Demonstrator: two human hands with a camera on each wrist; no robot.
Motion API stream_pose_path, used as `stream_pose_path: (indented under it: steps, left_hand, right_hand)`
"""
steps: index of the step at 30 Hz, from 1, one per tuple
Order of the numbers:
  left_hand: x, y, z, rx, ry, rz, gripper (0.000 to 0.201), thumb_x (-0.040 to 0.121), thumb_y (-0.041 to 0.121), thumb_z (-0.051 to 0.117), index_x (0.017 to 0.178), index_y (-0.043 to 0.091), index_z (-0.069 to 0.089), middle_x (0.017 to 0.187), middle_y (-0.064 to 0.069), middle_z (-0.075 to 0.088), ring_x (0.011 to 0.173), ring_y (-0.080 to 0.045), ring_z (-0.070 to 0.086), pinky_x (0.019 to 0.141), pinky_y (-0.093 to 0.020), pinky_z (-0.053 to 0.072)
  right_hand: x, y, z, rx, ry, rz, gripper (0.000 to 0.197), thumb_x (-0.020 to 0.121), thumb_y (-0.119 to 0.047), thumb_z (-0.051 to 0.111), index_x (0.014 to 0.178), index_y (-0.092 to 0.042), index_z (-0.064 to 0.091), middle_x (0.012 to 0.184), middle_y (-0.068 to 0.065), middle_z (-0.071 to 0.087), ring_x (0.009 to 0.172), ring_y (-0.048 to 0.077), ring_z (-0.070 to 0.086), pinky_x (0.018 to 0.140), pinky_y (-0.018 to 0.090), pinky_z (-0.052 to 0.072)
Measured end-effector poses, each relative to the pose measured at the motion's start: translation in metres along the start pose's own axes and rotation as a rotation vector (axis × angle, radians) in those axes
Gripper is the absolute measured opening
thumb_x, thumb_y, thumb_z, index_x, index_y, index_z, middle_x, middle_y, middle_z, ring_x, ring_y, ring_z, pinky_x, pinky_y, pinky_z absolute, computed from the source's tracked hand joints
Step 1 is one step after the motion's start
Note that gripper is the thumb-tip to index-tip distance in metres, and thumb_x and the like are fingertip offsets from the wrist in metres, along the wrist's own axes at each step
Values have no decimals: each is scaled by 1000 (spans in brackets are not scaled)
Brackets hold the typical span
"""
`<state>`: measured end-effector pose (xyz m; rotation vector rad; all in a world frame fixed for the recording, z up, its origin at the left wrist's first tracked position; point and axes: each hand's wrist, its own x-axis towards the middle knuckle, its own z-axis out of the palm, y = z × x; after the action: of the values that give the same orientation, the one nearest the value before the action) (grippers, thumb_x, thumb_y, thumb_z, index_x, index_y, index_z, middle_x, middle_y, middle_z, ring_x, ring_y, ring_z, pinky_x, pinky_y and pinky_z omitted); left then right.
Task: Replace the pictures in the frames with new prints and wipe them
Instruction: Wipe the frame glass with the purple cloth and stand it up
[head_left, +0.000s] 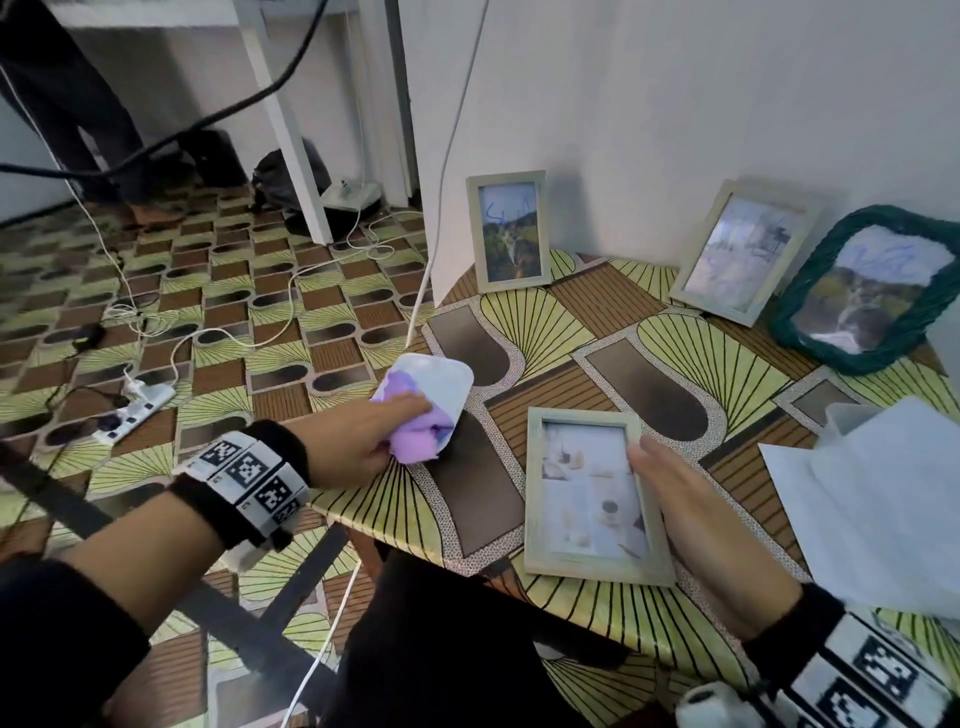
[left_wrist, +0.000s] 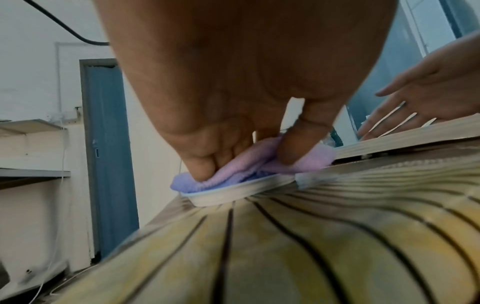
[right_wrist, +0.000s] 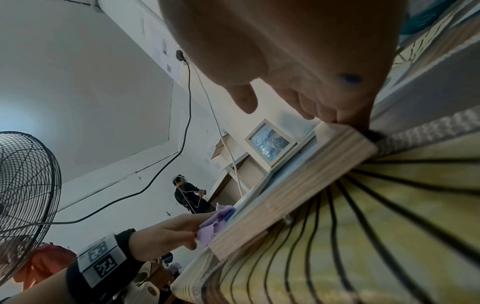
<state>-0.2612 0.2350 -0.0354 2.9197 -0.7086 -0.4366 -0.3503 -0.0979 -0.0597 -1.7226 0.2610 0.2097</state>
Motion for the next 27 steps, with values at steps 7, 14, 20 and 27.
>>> stream_pose_path:
  steps: [7, 14, 20, 27]
  left_hand:
    - [-3, 8, -1, 20, -128, 4, 66, 104, 24, 35, 155, 15, -7, 164, -3, -7, 148, -5, -8, 114, -15, -6]
    - [-11, 64, -21, -74, 263, 49, 73, 87, 71, 36, 152, 37, 27, 153, 17, 37, 139, -4, 35, 111, -24, 32]
    - [3, 111, 6, -28, 109, -1, 46, 90, 70, 39, 102, 28, 56, 100, 9, 57, 95, -11, 53, 88, -34, 46]
    - [9, 129, 33, -258, 74, 17, 38, 91, 56, 52, 122, 34, 56, 102, 10, 47, 96, -7, 51, 90, -28, 44]
  right_hand:
    - [-1, 0, -2, 83, -13, 22, 35, 95, -54, 50, 128, -46, 57, 124, -16, 66, 110, 5, 65, 93, 36, 54]
    - [6, 0, -22, 96, 50, 0, 43, 95, -36, 59, 137, -28, 51, 129, -8, 64, 117, 11, 61, 106, 44, 45]
    - [3, 2, -32, -296, -18, -85, 46, 91, -41, 61, 135, -37, 48, 114, -30, 63, 104, -9, 60, 92, 22, 48]
    - [-9, 3, -20, -73, -100, -104, 26, 92, -30, 55, 114, -40, 63, 114, -10, 71, 102, 11, 69, 87, 36, 56]
